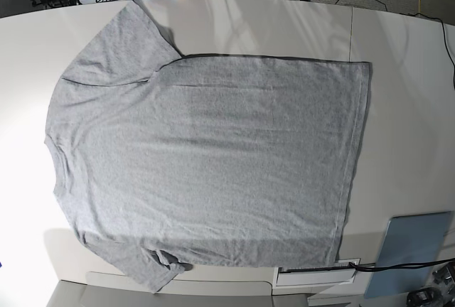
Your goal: Fold the T-shirt properly
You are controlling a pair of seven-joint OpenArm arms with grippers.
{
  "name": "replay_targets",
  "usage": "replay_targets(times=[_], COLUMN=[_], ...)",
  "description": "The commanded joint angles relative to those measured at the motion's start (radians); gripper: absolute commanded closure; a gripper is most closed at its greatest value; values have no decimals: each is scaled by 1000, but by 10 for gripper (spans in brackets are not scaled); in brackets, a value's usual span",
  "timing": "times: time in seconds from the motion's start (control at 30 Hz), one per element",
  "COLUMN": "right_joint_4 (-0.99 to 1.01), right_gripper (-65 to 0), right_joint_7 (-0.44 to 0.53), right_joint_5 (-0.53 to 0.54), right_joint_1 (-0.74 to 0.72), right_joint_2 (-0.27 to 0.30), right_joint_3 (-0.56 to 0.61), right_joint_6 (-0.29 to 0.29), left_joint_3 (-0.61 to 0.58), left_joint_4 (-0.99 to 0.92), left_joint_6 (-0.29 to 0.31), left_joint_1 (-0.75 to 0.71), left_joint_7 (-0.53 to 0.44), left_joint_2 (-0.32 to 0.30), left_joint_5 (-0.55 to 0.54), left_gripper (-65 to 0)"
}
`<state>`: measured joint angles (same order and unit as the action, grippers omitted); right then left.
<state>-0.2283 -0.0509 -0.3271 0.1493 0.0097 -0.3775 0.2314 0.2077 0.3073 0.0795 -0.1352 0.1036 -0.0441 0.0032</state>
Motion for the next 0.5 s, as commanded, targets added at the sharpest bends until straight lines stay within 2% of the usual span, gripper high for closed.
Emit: replay_targets(times=[0.0,0.47], right_joint_4=[-3,-2], right_gripper=[-39,-39], right_joint_7=[6,-5], right_joint_5=[4,4], right_joint_1=[3,6], right_joint_2=[8,21], right_joint_3=[-2,-2], right_joint_6=[4,4], left_joint_3=[-2,-2], left_joint_4=[4,5], left_joint_6=[7,26], left_joint_1=[-3,-15], left_joint_7=[0,0], left_joint_2=[-1,-1], left_joint_5=[-2,-2], left_gripper=[-198,-198])
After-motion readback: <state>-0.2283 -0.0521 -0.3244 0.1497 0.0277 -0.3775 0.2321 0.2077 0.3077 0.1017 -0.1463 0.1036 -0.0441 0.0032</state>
